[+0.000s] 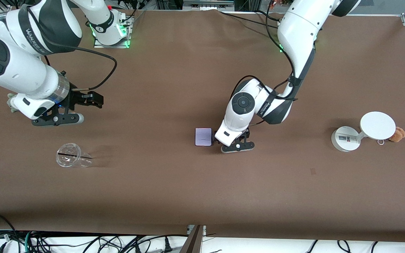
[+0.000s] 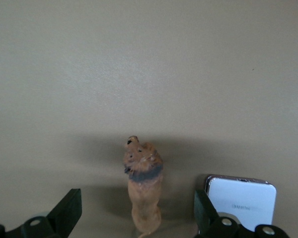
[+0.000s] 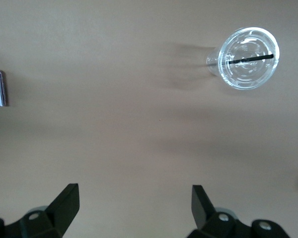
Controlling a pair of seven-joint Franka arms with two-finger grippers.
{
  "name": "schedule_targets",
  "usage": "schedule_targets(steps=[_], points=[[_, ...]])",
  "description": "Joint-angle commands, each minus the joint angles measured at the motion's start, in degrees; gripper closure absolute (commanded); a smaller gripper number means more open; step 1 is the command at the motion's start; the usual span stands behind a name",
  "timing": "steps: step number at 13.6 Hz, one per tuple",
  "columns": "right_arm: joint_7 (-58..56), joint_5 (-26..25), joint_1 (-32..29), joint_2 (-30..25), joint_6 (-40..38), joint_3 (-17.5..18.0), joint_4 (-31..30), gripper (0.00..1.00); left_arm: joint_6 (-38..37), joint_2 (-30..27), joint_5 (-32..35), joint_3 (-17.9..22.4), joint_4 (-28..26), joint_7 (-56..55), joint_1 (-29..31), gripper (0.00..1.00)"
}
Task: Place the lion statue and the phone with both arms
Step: 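Grasp the lion with the left gripper while the right gripper reaches the phone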
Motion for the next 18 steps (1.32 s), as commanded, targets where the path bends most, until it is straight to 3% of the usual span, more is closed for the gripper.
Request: schedule_targets(steps=[1,6,9,11,16,18], points=[[-4.27,-0.51,0.24,2.24,-0.31,0.07,0.94,0.00,0.58,1.48,1.55,0.92,1.48,-1.56,-1.06,0.00],[-3.58,-0.51,0.51,2.15,-0.05,0.07,0.94,0.00,0.67,2.01,1.55,1.00,1.65,-1.56,-1.06,0.00],[-3.93,-0.78,0.60,2.33,0.30,0.07,1.03,0.00,0.76,2.28,1.55,1.00,1.65,-1.56,-1.33,0.20],[-4.45,-0.69,0.42,2.42,0.39,0.07,1.03,0.00,0.67,2.28,2.69,1.09,1.65,-1.56,-1.41,0.24],[-7.52,-4.11,1.65,2.68,0.48,0.16,1.90,0.00,0.67,2.28,4.54,0.92,1.65,-4.19,-1.68,0.69],[-7.45,-3.85,1.74,2.68,0.48,0.16,2.08,0.00,0.67,2.28,4.63,0.92,1.65,-4.11,-1.68,0.95]])
